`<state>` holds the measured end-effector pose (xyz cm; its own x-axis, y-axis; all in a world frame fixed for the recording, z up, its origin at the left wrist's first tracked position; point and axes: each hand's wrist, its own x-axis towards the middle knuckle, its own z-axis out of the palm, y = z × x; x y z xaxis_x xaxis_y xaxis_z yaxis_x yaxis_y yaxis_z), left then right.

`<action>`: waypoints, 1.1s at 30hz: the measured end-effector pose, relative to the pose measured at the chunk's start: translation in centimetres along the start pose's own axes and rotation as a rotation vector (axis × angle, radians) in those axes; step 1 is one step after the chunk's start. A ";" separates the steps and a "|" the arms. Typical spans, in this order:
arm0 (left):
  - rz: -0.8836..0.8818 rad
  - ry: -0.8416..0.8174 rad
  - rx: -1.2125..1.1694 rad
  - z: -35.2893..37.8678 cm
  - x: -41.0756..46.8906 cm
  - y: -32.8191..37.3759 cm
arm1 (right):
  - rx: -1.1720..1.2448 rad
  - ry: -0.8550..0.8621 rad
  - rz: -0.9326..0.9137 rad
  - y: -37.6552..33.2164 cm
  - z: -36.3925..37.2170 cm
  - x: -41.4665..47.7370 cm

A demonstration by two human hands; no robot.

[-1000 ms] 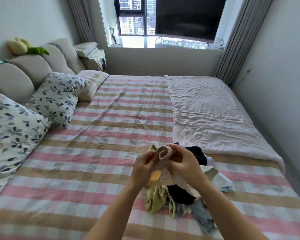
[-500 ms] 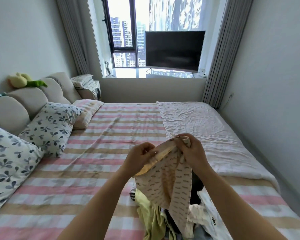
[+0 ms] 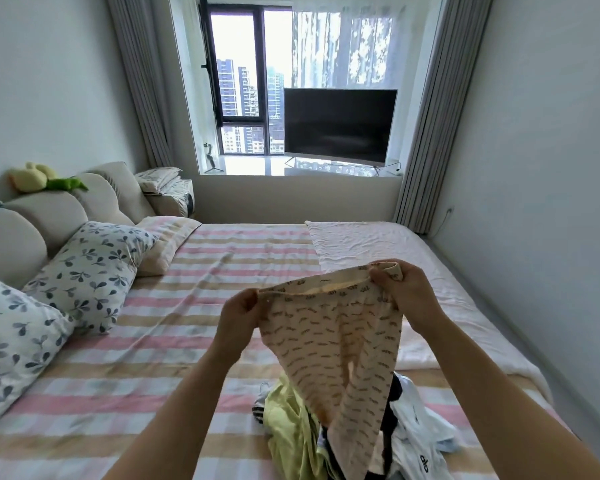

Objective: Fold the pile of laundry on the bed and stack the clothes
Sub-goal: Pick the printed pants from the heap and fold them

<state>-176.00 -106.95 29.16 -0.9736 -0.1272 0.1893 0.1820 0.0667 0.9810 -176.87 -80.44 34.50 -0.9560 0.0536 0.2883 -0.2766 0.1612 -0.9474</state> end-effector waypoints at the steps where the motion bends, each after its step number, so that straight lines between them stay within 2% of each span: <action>1: 0.001 0.018 0.008 -0.4 0.4 0.6 | -0.042 -0.035 -0.002 0.1 -0.3 0.0; 4: 0.025 0.056 -0.016 -1.4 1.5 2.9 | -0.120 -0.178 0.010 0.5 -1.0 0.4; 8: 0.010 0.061 -0.104 -2.5 2.5 4.8 | -0.027 -0.353 0.055 0.7 -1.2 1.0; 11: -0.054 0.061 -0.124 -3.1 2.6 4.6 | 0.038 -0.308 0.102 1.3 -0.4 1.2; 15: -0.139 0.198 -0.108 -2.7 2.0 3.6 | 0.037 -0.093 0.176 2.5 2.3 0.8; 18: -0.089 0.293 0.006 -0.5 0.5 2.5 | 0.022 0.008 0.184 2.6 5.1 -0.4; 22: 0.042 0.290 0.141 3.1 -2.2 1.4 | 0.084 -0.050 0.087 2.2 8.9 -2.9; 25: 0.102 0.279 0.185 4.5 -3.8 0.6 | -0.033 -0.054 0.007 2.4 10.3 -4.4; 30: 0.110 0.254 0.162 4.7 -5.1 -0.3 | -0.109 0.001 -0.012 3.3 10.5 -5.6; 33: 0.061 0.233 0.061 4.9 -5.5 -0.3 | -0.090 -0.021 -0.003 3.6 10.4 -6.0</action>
<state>-171.34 -101.40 27.58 -0.9020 -0.3449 0.2597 0.2243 0.1397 0.9645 -173.16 -90.44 27.93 -0.9572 0.0324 0.2875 -0.2708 0.2496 -0.9297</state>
